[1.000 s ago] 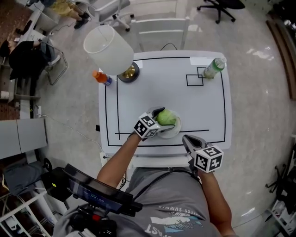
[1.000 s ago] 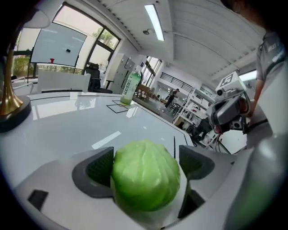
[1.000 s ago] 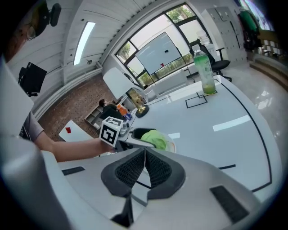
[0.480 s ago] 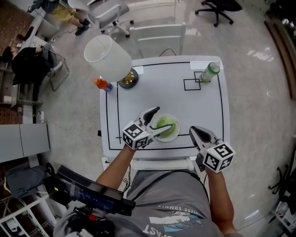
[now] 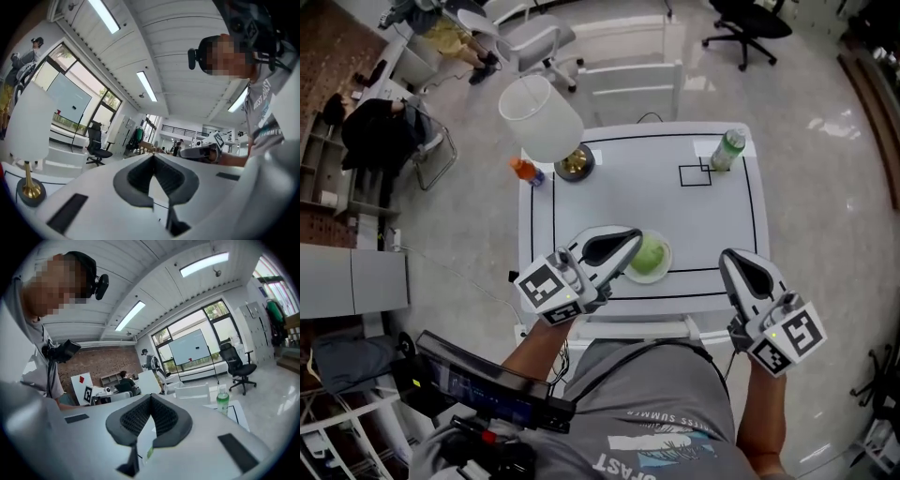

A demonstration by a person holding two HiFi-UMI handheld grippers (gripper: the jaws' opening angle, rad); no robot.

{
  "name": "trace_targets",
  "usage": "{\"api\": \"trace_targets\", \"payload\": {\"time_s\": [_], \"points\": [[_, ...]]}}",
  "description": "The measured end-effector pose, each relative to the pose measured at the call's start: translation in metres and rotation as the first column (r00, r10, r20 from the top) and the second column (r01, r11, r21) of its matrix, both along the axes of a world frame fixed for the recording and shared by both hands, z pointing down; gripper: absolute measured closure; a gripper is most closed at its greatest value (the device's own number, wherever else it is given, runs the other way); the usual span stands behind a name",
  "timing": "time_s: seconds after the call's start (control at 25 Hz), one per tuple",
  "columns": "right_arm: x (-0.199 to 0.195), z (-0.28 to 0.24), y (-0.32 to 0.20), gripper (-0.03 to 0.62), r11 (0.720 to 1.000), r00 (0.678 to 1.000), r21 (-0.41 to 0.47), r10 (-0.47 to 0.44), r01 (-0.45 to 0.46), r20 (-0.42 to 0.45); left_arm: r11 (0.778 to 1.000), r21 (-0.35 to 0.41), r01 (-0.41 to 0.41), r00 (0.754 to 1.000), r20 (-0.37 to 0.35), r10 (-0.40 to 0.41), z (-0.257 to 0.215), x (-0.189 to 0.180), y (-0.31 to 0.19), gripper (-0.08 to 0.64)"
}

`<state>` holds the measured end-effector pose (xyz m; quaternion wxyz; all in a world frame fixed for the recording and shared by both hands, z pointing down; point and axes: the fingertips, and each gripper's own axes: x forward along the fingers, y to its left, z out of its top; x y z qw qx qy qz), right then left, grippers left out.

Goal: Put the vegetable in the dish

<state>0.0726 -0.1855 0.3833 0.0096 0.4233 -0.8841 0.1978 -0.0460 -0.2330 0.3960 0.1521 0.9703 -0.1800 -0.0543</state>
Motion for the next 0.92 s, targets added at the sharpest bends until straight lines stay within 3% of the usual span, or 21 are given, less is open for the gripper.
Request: {"api": "trace_targets", "payload": {"time_s": [0.24, 0.68, 0.92], "points": [[-0.007, -0.052, 0.028, 0.586, 0.994, 1.0, 0.111, 0.02, -0.018, -0.019, 0.995, 0.096, -0.022, 0.999, -0.025, 0.025, -0.041, -0.01, 0.026, 0.553], [-0.008, -0.079, 0.052, 0.586, 0.979, 0.995, 0.193, 0.076, -0.061, -0.07, 0.976, 0.216, -0.023, 0.998, -0.044, 0.033, -0.075, -0.025, 0.048, 0.553], [-0.025, -0.101, 0.122, 0.586, 0.975, 0.994, 0.214, 0.076, -0.059, -0.074, 0.975, 0.222, -0.015, 0.998, -0.049, 0.026, -0.095, -0.043, 0.109, 0.553]]}}
